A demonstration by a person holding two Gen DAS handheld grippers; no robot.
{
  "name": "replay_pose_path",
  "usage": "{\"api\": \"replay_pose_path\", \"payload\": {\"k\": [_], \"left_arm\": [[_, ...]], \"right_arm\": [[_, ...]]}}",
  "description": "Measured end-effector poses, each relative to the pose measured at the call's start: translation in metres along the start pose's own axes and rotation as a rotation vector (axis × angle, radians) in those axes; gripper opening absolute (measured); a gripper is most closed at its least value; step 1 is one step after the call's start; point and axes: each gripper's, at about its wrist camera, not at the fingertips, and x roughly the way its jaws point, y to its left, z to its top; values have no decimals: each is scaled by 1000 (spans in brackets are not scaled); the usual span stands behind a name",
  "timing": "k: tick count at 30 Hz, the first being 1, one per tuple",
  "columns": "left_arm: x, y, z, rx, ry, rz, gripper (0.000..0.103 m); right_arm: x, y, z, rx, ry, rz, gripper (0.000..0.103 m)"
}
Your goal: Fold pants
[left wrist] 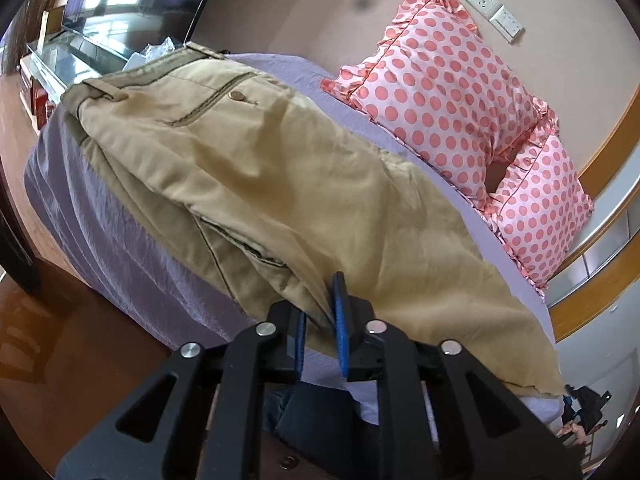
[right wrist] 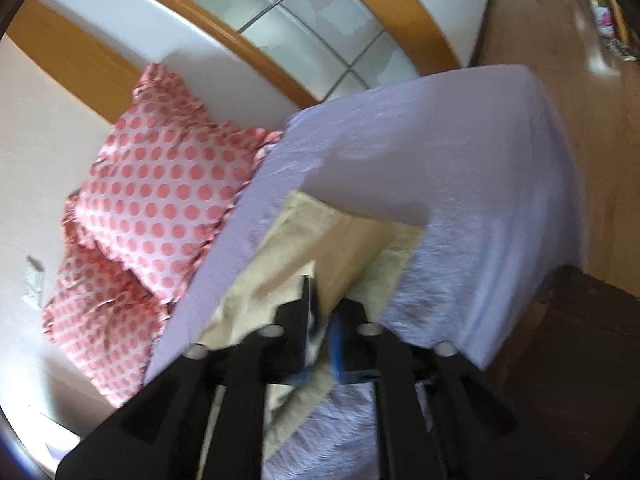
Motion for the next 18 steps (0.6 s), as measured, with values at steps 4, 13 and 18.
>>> {"api": "replay_pose_path", "payload": {"k": [4, 13, 18], "left_arm": [[-10, 3, -2, 10, -26, 12, 26], [-36, 39, -6, -72, -106, 45, 41], [-38, 52, -8, -101, -120, 26, 48]], "right_arm": [[-6, -7, 1, 6, -48, -64, 62], [17, 4, -13, -92, -12, -14, 12], [23, 41, -14, -221, -28, 64, 5]]}}
